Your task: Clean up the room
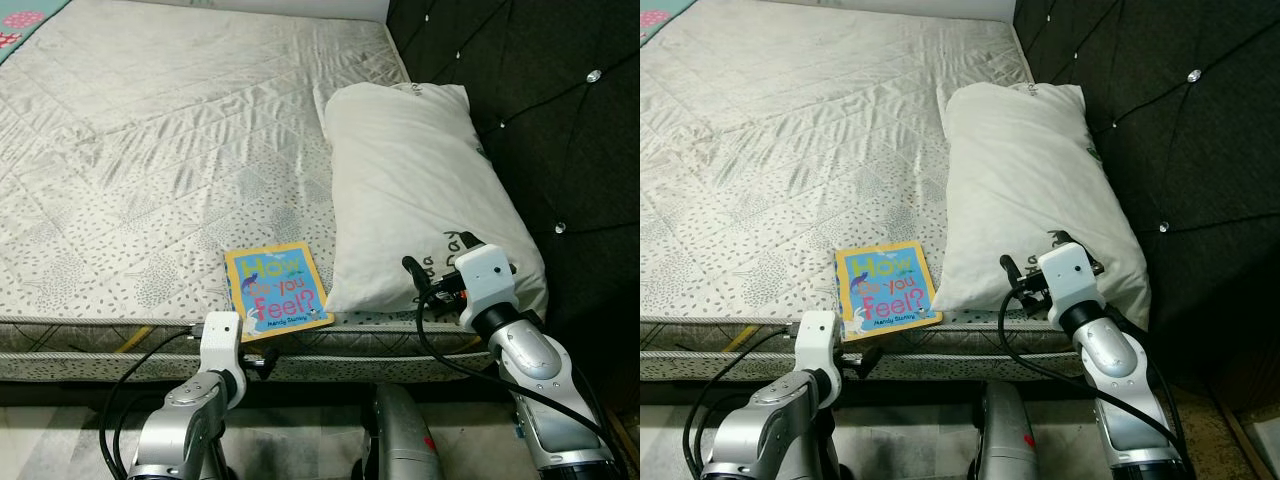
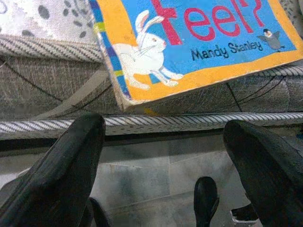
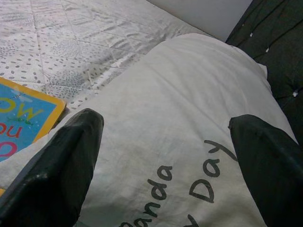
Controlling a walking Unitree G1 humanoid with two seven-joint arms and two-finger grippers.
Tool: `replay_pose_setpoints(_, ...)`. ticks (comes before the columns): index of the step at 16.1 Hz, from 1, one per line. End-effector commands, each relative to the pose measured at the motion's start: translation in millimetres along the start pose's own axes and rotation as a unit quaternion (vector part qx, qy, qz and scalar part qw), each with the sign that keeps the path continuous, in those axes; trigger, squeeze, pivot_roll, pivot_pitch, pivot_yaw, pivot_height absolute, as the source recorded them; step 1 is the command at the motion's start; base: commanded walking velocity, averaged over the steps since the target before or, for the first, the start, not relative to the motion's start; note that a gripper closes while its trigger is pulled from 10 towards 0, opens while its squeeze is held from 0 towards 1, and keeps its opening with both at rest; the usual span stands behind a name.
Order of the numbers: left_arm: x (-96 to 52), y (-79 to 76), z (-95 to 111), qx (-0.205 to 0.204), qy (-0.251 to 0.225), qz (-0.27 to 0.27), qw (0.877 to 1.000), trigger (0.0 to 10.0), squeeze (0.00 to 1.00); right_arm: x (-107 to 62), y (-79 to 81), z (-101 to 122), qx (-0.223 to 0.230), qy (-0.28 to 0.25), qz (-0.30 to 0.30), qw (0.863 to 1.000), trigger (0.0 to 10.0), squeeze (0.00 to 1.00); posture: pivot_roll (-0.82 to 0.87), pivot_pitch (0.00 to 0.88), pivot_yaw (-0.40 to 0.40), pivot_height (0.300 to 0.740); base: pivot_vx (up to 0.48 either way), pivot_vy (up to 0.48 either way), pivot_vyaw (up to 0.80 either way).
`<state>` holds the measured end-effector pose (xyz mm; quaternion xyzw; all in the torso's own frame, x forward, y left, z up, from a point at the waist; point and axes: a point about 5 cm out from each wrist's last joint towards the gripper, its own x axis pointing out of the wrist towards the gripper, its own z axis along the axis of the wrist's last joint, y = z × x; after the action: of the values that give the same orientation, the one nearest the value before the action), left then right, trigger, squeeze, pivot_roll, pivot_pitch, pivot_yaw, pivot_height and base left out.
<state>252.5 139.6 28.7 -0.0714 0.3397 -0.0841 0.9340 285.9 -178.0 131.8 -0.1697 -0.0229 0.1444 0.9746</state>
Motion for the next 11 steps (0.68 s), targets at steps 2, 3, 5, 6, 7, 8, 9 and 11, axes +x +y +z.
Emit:
replay_pose_setpoints(2, 1.3, 10.5, -3, -0.019, 0.019, 0.013, 1.0, 10.0, 0.44, -0.5, -0.1, 4, 0.001, -0.005, 0.004, 1.0, 10.0, 0.0, -0.23, 0.107, -0.076, 0.572, 0.0, 0.0, 0.0)
replay_pose_setpoints(3, 1.3, 12.8, -3, -0.019, 0.018, 0.017, 1.0, 10.0, 0.45, -0.4, -0.2, 4, 0.001, -0.005, 0.004, 1.0, 10.0, 0.0, -0.23, 0.107, -0.076, 0.572, 0.0, 0.0, 0.0)
replay_pose_setpoints(5, 3.3, 25.3, -1, -0.028, 0.021, 0.033, 0.999, 10.0, 0.45, -0.3, -0.8, 4, 0.002, -0.005, 0.005, 1.0, 10.0, 0.0, -0.24, 0.108, -0.078, 0.572, 0.0, 0.0, 0.0)
replay_pose_setpoints(6, 4.3, 28.2, 0, -0.031, 0.019, 0.038, 0.999, 10.0, 0.44, -0.3, -1.0, 4, 0.002, -0.005, 0.005, 1.0, 10.0, 0.0, -0.24, 0.106, -0.079, 0.572, 0.0, 0.0, 0.0)
replay_pose_setpoints(7, 5.2, 31.3, 2, -0.03, 0.013, 0.044, 0.999, 10.0, 0.45, -0.5, -1.2, 4, 0.001, -0.005, 0.005, 1.0, 10.0, 0.0, -0.24, 0.106, -0.079, 0.572, 0.0, 0.0, 0.0)
replay_pose_setpoints(8, 6.0, 34.9, 5, -0.031, 0.008, 0.051, 0.998, 10.0, 0.44, -0.8, -1.9, 4, 0.0, -0.005, 0.005, 1.0, 10.0, 0.0, -0.24, 0.105, -0.08, 0.572, 0.0, 0.0, 0.0)
replay_pose_setpoints(9, 6.5, 38.5, 9, -0.032, -0.002, 0.059, 0.998, 10.0, 0.45, -1.2, -2.9, 4, 0.0, -0.004, 0.004, 1.0, 10.0, 0.0, -0.24, 0.105, -0.08, 0.572, 0.0, 0.0, 0.0)
replay_pose_setpoints(11, 8.4, 44.1, 13, -0.033, -0.008, 0.066, 0.997, 10.0, 0.45, -1.8, -4.2, 3, -0.002, -0.003, 0.003, 1.0, 10.0, 0.0, -0.24, 0.104, -0.081, 0.572, 0.0, 0.0, 0.0)
